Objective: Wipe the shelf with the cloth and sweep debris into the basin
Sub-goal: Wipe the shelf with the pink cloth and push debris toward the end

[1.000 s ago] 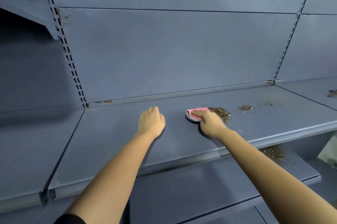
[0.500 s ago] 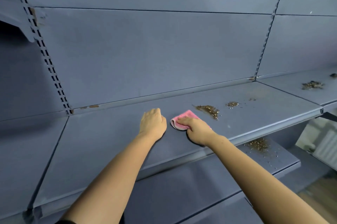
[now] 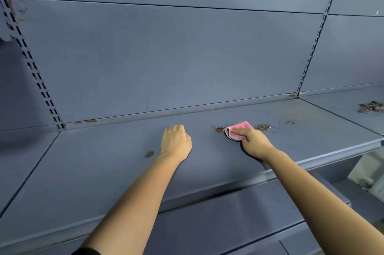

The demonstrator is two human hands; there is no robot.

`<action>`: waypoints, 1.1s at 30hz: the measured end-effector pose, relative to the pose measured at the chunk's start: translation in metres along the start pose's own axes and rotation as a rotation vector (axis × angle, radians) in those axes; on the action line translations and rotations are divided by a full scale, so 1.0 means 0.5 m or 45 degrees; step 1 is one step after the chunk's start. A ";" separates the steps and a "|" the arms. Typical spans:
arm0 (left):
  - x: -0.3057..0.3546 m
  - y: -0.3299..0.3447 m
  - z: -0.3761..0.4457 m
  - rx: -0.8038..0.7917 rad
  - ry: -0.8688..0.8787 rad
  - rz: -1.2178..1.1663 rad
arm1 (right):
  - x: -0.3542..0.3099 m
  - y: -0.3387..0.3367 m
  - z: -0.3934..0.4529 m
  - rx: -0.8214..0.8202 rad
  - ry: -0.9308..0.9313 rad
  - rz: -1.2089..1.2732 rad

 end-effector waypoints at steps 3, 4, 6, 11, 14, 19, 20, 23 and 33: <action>-0.003 0.006 0.006 0.021 -0.032 -0.011 | 0.024 -0.017 0.006 0.020 0.014 0.039; -0.003 0.005 0.006 0.029 -0.035 -0.006 | 0.032 -0.020 0.013 0.021 0.029 0.049; -0.001 0.003 0.004 0.039 -0.031 0.019 | 0.032 -0.025 0.030 0.043 0.012 0.073; 0.001 0.006 0.005 0.039 -0.026 0.033 | -0.086 0.002 0.035 0.082 -0.261 0.077; -0.004 0.003 0.006 0.052 -0.038 0.011 | -0.161 0.090 0.047 -0.151 -0.368 0.013; -0.007 0.004 0.006 0.069 -0.034 0.029 | -0.180 0.140 0.084 -0.223 -0.411 -0.067; -0.006 0.006 0.006 0.065 -0.027 0.035 | -0.170 0.136 0.097 -0.235 -0.368 -0.091; -0.008 0.007 0.009 0.044 -0.043 0.039 | -0.144 0.113 0.135 -0.232 -0.235 -0.077; -0.006 0.012 0.006 0.018 -0.041 0.067 | 0.026 0.017 0.160 0.033 -0.053 -0.013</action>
Point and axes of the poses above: each hand's wrist, its own z-axis towards the middle knuckle, its own y-axis out of the palm, x = y × z, the point moved 5 cm from there along z, towards the middle knuckle, and after that the axes turned 11 degrees about -x, right-handed, at the moved point
